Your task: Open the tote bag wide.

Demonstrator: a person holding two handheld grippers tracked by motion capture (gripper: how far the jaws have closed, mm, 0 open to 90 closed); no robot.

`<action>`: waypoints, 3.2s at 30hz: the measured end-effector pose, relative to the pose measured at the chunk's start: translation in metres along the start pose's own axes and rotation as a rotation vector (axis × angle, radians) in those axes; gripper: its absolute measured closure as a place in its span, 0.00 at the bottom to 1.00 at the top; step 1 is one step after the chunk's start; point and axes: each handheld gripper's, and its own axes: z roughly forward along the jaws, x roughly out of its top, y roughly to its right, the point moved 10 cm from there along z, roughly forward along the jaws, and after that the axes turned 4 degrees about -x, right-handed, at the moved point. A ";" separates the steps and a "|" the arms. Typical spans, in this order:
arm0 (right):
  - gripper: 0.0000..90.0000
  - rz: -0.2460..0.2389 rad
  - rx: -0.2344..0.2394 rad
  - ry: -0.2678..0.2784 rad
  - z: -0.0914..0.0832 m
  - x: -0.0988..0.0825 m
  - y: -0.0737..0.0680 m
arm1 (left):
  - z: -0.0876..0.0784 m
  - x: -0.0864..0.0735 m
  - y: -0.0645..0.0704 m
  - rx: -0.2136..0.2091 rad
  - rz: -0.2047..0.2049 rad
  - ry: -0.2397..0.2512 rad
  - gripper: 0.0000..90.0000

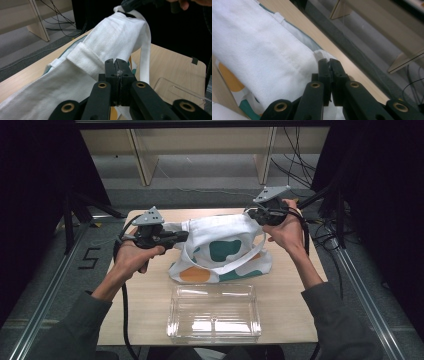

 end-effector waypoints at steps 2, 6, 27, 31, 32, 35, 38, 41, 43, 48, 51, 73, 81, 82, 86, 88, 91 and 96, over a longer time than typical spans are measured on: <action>0.99 -0.010 -0.024 0.057 -0.023 0.007 0.000 | -0.001 -0.007 0.003 -0.008 0.002 0.001 0.98; 0.99 -0.046 -0.026 0.101 -0.042 0.010 -0.003 | 0.000 -0.017 0.005 -0.018 0.001 -0.005 0.98; 0.99 -0.011 0.007 0.075 -0.006 -0.061 -0.021 | 0.064 -0.081 -0.031 0.012 -0.058 -0.126 1.00; 0.99 0.033 0.020 0.071 0.010 -0.073 -0.022 | 0.072 -0.089 -0.037 0.003 -0.115 -0.117 1.00; 0.99 0.046 0.036 0.060 0.018 -0.078 -0.024 | 0.078 -0.094 -0.039 -0.006 -0.130 -0.123 1.00; 0.99 0.052 0.050 0.048 0.024 -0.085 -0.028 | 0.083 -0.099 -0.040 -0.012 -0.137 -0.139 1.00; 0.99 0.079 0.088 0.010 0.036 -0.104 -0.039 | 0.089 -0.112 -0.040 -0.024 -0.158 -0.169 1.00; 0.99 0.087 0.100 -0.005 0.042 -0.112 -0.045 | 0.089 -0.114 -0.040 -0.029 -0.160 -0.170 1.00; 0.99 0.090 0.112 -0.030 0.048 -0.121 -0.054 | 0.088 -0.117 -0.041 -0.044 -0.174 -0.182 1.00; 0.99 0.086 0.140 -0.065 0.064 -0.138 -0.068 | 0.090 -0.129 -0.047 -0.048 -0.199 -0.220 1.00; 0.99 0.106 0.166 -0.105 0.073 -0.151 -0.074 | 0.093 -0.137 -0.049 -0.065 -0.213 -0.239 1.00; 0.98 0.187 0.228 -0.120 0.095 -0.175 -0.084 | 0.098 -0.182 -0.065 -0.028 -0.187 -0.368 0.99; 0.76 0.292 0.233 -0.034 0.071 -0.153 -0.067 | 0.066 -0.129 -0.063 -0.033 -0.172 -0.207 0.85; 0.75 0.305 0.236 -0.025 0.066 -0.148 -0.068 | 0.063 -0.122 -0.065 -0.023 -0.164 -0.187 0.85; 0.72 0.285 0.263 0.041 0.049 -0.124 -0.075 | 0.053 -0.101 -0.080 0.037 -0.154 -0.128 0.77; 0.72 0.267 0.286 0.040 0.048 -0.121 -0.079 | 0.053 -0.100 -0.089 0.055 -0.160 -0.140 0.76; 0.71 0.222 0.332 0.018 0.052 -0.120 -0.095 | 0.061 -0.112 -0.097 0.033 -0.195 -0.190 0.67; 0.70 0.228 0.336 -0.028 0.065 -0.130 -0.098 | 0.079 -0.121 -0.108 -0.012 -0.281 -0.146 0.70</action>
